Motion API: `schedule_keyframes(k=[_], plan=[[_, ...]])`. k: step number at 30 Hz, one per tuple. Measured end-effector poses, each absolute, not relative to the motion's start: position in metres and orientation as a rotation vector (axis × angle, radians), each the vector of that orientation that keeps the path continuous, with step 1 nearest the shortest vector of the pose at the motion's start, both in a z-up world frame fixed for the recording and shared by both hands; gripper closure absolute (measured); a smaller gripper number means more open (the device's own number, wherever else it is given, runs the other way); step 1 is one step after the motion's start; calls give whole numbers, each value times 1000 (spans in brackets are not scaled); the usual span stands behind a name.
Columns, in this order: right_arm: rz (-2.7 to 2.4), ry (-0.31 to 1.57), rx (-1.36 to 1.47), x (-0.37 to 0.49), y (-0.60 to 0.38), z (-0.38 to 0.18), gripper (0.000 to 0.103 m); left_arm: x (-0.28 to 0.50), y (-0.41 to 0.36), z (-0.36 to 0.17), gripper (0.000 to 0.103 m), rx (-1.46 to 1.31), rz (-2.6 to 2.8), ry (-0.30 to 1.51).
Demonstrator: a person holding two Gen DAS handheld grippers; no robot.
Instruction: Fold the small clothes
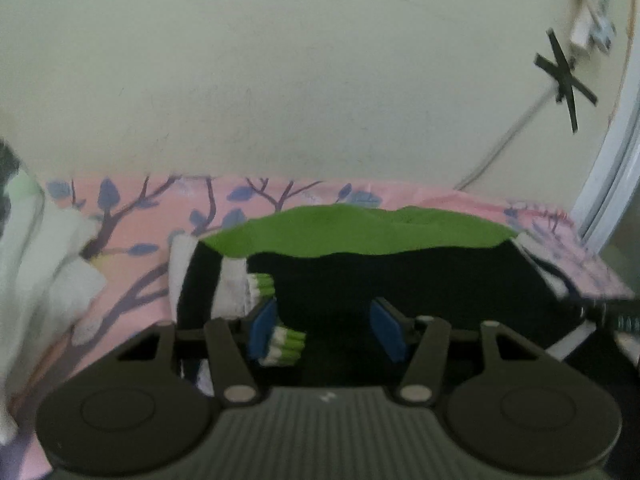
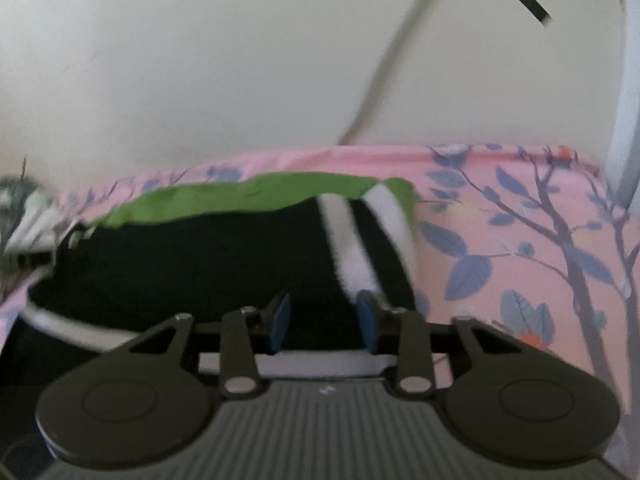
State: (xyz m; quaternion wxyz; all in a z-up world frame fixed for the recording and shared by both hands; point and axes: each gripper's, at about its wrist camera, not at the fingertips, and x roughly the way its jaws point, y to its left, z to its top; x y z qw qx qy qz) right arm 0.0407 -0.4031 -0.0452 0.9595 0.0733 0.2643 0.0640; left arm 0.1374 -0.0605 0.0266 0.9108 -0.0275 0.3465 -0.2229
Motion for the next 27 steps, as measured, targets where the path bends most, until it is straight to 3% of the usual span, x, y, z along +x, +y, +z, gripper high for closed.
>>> schedule_keyframes(k=[2, 11, 15, 18, 21, 27], plan=[[109, 517, 164, 46, -407, -48, 94, 135, -67, 27, 48, -14, -448, 707], [114, 499, 215, 33, -409, -47, 88, 133, -68, 27, 42, 2, -423, 724], [104, 406, 188, 5, -408, -36, 66, 132, -69, 27, 41, 4, -424, 725], [95, 376, 205, -5, -413, -31, 66, 132, -70, 27, 40, 4, -424, 726], [21, 512, 200, 12, -418, -46, 66, 132, -69, 27, 40, -2, -402, 734], [25, 505, 311, 19, -436, -56, 68, 133, -67, 27, 40, -30, -408, 737]])
